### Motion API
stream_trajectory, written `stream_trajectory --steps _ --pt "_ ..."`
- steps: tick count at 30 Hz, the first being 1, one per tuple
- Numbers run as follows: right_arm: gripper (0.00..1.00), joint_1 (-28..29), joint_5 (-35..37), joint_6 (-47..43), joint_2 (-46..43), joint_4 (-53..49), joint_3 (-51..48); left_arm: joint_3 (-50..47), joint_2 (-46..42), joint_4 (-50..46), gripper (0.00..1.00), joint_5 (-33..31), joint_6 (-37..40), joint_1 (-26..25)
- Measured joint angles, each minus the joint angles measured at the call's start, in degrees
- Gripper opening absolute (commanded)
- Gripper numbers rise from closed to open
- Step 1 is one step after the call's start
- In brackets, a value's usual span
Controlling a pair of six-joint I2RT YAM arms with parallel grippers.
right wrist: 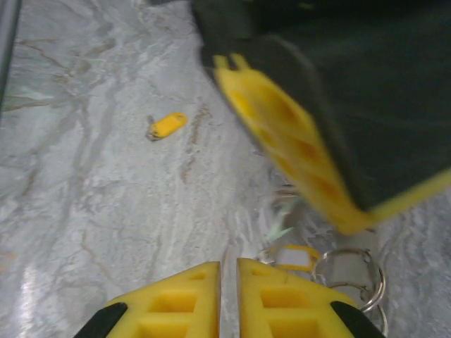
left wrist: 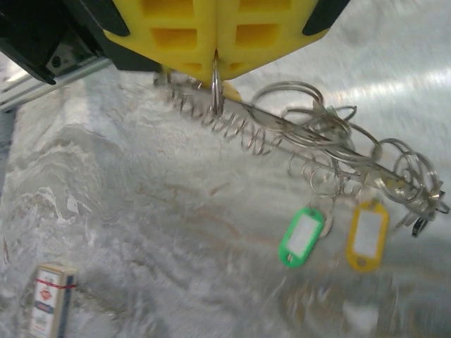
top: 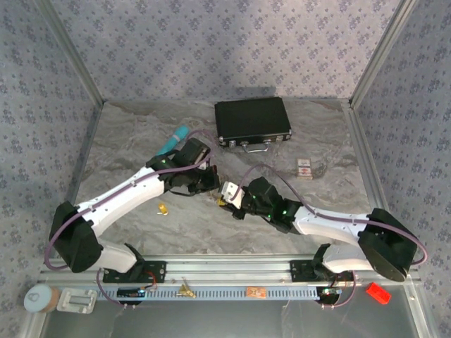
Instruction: Put the keys on the keyring
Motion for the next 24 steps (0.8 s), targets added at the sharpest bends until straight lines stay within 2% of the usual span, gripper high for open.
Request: stream_trajectory --steps 6,14,24 --pt "0.23 0.0 3.7 -0.6 0.5 4.8 -1.5 0.0 0.0 -3.7 0.00 7.0 -13.4 3.0" --pt "0.26 0.4 3.4 -3.6 0.1 8.2 -4.0 -0.4 0.0 -2.2 0.00 12.6 -26.3 3.1" --pt "0.24 -0.8 -0.3 -5.0 -4.6 10.3 -8.3 -2.1 -0.3 -0.2 0.00 16.2 -31.9 3.8"
